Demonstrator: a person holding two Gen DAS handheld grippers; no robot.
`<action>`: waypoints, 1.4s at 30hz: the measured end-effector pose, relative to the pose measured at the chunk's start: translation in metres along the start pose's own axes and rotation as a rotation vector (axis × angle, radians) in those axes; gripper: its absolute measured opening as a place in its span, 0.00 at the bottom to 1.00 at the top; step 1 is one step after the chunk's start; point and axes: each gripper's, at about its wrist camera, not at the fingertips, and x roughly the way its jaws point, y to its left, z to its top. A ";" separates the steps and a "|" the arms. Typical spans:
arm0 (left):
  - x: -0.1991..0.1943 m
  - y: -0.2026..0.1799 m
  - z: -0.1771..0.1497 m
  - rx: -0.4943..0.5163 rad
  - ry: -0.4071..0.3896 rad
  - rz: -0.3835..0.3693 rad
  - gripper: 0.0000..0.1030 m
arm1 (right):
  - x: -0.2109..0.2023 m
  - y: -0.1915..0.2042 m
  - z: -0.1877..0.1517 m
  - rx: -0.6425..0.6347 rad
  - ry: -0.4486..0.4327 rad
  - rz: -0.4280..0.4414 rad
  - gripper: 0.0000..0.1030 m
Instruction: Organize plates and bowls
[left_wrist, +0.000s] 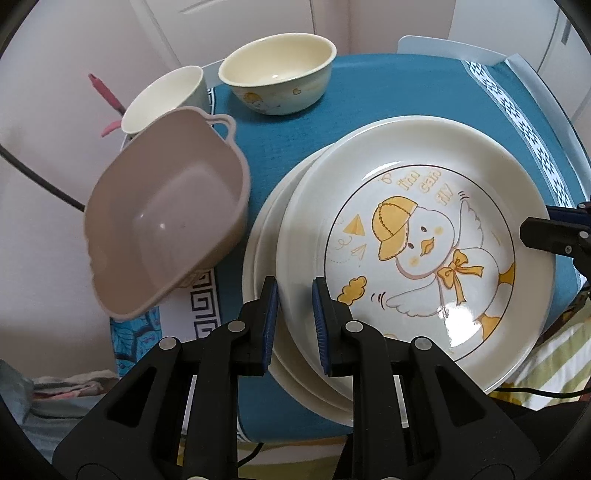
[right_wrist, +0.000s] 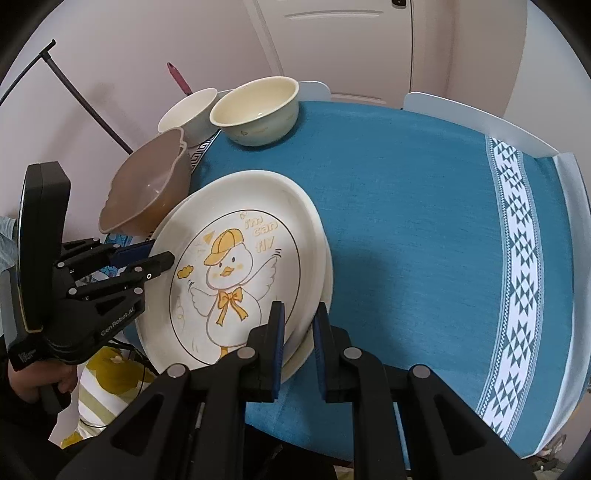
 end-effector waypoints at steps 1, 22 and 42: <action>0.000 -0.001 0.000 0.001 0.000 0.004 0.16 | 0.001 0.000 0.000 0.000 0.002 0.002 0.13; -0.010 -0.012 0.001 0.020 0.005 0.100 0.16 | 0.013 0.005 -0.003 -0.067 0.034 -0.021 0.13; -0.015 -0.011 0.001 0.011 -0.003 0.098 0.16 | 0.013 0.005 -0.004 -0.085 0.033 -0.039 0.14</action>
